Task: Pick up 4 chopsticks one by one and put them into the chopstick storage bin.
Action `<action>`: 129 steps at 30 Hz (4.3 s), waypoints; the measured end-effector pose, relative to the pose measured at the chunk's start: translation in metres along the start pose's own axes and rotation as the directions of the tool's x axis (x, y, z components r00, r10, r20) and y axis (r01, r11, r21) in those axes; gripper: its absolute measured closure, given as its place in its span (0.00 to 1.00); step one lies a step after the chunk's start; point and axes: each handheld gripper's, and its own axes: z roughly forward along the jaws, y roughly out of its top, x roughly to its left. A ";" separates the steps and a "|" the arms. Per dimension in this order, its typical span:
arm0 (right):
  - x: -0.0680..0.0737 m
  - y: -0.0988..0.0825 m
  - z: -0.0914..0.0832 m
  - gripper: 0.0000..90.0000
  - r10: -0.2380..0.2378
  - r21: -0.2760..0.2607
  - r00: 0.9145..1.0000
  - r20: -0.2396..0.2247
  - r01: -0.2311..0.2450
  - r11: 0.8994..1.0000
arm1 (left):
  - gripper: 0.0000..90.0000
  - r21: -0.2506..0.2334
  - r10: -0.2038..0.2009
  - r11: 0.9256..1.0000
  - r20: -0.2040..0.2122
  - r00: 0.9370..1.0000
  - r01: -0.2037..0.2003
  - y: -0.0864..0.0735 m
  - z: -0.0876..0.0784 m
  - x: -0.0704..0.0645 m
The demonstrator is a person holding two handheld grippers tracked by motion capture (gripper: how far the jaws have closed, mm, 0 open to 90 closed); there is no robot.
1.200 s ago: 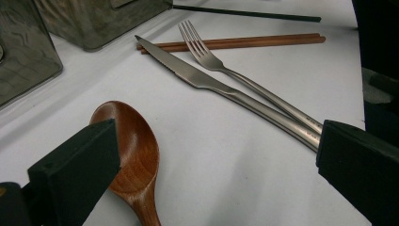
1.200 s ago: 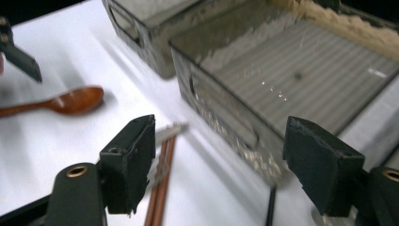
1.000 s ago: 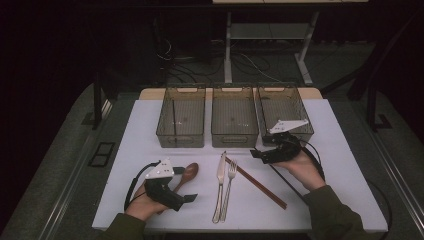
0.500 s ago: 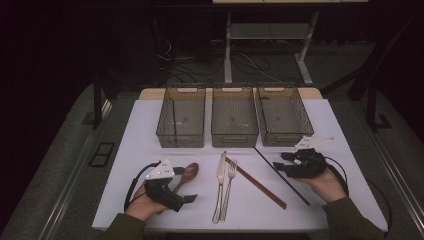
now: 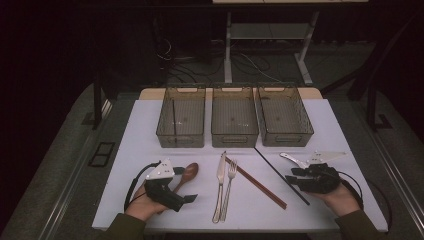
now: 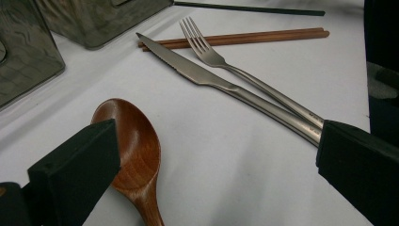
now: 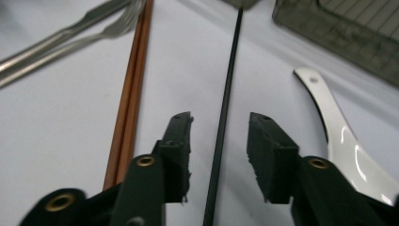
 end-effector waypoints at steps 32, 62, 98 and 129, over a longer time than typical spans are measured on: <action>0.004 -0.009 0.018 0.92 -0.076 0.160 0.996 0.035 0.070 0.985 | 0.00 0.001 0.004 1.000 0.000 1.000 -0.004 0.000 0.001 -0.001; -0.004 -0.005 0.010 0.96 -0.049 0.122 0.999 0.007 0.048 0.991 | 0.00 -0.001 0.005 1.000 0.001 1.000 -0.005 0.000 0.001 0.000; -0.002 0.027 -0.022 0.96 -0.065 -0.122 0.995 -0.081 0.054 0.991 | 0.00 0.002 0.002 1.000 0.001 1.000 -0.002 0.000 0.000 0.001; 0.009 0.079 -0.015 0.96 -0.107 -0.231 0.985 -0.137 0.073 0.970 | 0.00 -0.006 -0.005 1.000 0.002 1.000 0.005 0.000 0.001 0.001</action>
